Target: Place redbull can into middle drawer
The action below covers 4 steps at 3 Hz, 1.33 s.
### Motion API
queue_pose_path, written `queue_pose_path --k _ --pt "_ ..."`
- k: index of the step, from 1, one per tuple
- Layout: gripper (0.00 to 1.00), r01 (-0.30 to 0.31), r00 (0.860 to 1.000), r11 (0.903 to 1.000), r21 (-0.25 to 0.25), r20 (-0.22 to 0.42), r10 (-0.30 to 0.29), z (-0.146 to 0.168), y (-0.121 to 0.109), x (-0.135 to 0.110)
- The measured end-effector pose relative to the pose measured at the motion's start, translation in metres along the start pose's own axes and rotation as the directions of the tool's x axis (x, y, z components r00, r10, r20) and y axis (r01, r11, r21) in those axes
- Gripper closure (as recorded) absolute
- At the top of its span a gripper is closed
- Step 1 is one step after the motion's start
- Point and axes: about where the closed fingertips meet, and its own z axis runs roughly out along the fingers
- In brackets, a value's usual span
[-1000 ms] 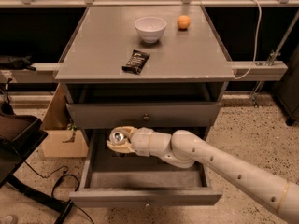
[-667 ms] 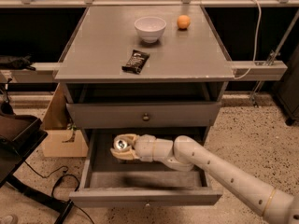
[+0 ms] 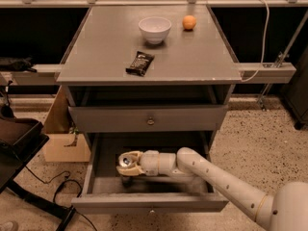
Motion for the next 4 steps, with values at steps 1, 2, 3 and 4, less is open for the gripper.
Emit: queue_pose_path --k 1,2,3,4 --pt "0.82 -0.003 1.0 1.0 -0.002 -0.002 0.003 -0.0003 -0.0004 0.0028" --pt "0.51 -0.003 1.0 1.0 -0.002 -0.002 0.003 -0.0002 -0.0004 0.0028" --pt "0.28 -0.003 1.0 1.0 -0.002 -0.002 0.003 -0.0002 -0.0004 0.0028" --pt "0.05 -0.003 1.0 1.0 -0.002 -0.002 0.003 -0.0002 -0.0004 0.0027"
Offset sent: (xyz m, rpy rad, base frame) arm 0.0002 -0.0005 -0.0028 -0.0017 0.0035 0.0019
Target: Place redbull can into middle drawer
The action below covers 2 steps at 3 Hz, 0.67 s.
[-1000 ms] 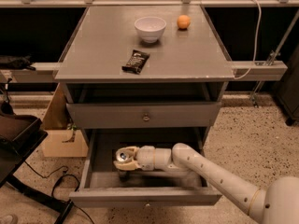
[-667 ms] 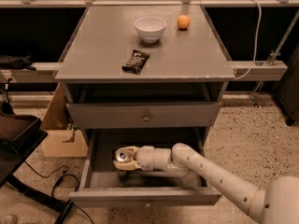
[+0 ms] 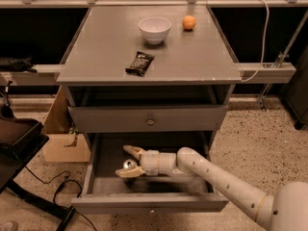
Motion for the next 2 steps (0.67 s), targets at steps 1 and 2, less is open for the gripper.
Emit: queue_pose_path --k 1,2 --pt "0.0 0.0 1.0 1.0 0.0 0.0 0.0 0.0 0.0 0.0" --pt "0.0 0.0 1.0 1.0 0.0 0.0 0.0 0.0 0.0 0.0"
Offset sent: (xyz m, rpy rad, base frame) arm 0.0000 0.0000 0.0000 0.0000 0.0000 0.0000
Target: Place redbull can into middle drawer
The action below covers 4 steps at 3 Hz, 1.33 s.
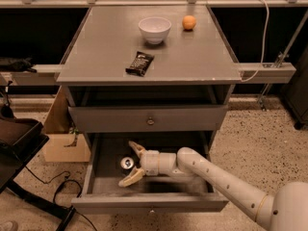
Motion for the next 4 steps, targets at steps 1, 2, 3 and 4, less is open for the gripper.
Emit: queue_pose_path --k 1,2,3,4 --pt "0.0 0.017 1.0 0.9995 -0.026 0.024 -0.016 -0.001 0.007 -0.01" --pt "0.0 0.024 1.0 0.9938 -0.108 0.02 -0.022 -0.007 0.032 -0.034" --pt "0.0 0.015 0.994 0.979 -0.203 -0.101 -0.036 -0.033 0.08 -0.056" --pt "0.0 -0.026 0.972 0.9687 -0.247 -0.234 -0.034 -0.062 0.124 -0.066"
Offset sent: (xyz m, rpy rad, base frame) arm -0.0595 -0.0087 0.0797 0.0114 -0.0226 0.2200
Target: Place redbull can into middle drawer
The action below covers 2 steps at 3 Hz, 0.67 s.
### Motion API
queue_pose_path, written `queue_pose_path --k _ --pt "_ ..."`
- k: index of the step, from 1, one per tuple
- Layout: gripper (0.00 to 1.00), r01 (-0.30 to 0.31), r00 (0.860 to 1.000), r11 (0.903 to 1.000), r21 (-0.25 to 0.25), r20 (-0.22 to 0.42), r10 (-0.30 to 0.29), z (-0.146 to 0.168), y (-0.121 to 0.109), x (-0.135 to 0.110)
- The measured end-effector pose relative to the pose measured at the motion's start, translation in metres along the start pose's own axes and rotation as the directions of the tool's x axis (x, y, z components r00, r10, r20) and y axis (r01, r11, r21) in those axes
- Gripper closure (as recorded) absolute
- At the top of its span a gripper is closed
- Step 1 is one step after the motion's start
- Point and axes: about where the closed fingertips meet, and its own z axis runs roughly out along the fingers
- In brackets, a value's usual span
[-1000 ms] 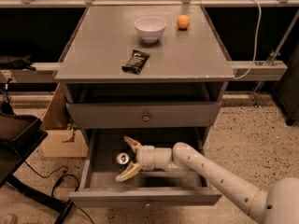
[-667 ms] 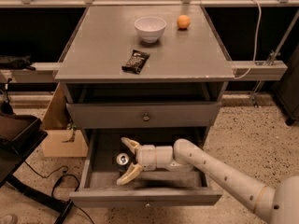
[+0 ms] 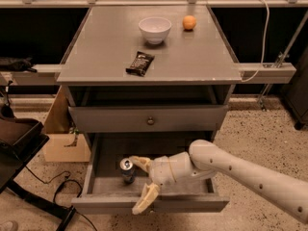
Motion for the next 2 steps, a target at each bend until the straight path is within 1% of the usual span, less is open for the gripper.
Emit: queue_pose_path --k 1,2 --pt "0.0 -0.008 0.992 0.9988 0.049 -0.123 0.014 -0.028 0.045 -0.009" --pt "0.0 0.071 0.971 0.9868 0.146 -0.235 -0.035 -0.069 0.074 -0.015"
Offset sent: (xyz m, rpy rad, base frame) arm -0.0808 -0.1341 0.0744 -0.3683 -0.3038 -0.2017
